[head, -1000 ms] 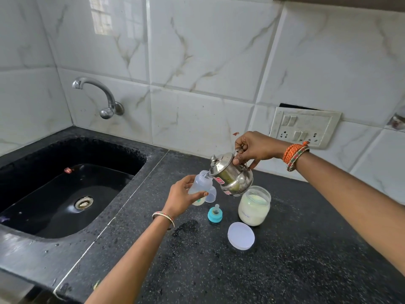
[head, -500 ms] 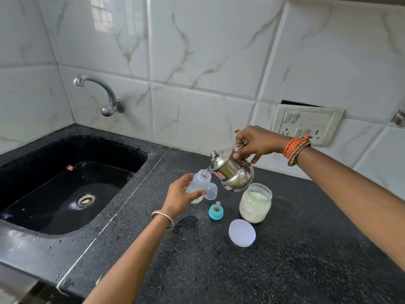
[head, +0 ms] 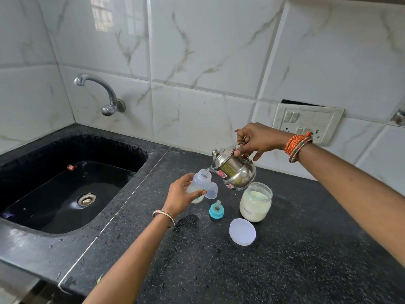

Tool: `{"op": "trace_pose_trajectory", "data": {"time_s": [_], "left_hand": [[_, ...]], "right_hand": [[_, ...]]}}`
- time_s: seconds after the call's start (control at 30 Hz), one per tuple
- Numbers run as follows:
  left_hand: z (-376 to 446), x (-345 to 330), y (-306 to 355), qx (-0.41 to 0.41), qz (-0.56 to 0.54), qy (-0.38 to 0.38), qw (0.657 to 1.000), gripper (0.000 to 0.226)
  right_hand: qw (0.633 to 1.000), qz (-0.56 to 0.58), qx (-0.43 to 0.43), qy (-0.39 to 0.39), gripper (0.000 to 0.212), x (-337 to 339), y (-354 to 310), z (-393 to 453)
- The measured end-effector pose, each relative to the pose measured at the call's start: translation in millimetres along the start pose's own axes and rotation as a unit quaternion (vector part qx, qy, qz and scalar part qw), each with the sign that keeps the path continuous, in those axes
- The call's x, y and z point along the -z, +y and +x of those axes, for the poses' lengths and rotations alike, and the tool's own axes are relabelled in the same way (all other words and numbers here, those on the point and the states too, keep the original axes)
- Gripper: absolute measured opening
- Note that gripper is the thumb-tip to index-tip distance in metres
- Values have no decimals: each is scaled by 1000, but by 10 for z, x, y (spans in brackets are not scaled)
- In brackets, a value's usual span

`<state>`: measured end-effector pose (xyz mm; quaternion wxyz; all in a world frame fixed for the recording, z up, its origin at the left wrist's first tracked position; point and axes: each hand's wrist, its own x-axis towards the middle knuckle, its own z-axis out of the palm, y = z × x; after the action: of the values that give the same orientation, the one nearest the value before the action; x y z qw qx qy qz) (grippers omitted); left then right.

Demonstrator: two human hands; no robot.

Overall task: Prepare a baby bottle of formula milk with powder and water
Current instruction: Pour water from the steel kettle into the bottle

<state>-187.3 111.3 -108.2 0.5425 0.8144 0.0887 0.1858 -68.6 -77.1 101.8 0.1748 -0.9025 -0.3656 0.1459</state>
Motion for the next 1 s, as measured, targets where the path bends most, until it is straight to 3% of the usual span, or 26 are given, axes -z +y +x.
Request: {"op": "trace_pose_trajectory", "data": {"time_s": [1.0], "left_hand": [[-66,-50,-57,2,-17,10,1000,52]], "right_hand": [[999,-30,-9,-10,23,134,-75,-4]]}}
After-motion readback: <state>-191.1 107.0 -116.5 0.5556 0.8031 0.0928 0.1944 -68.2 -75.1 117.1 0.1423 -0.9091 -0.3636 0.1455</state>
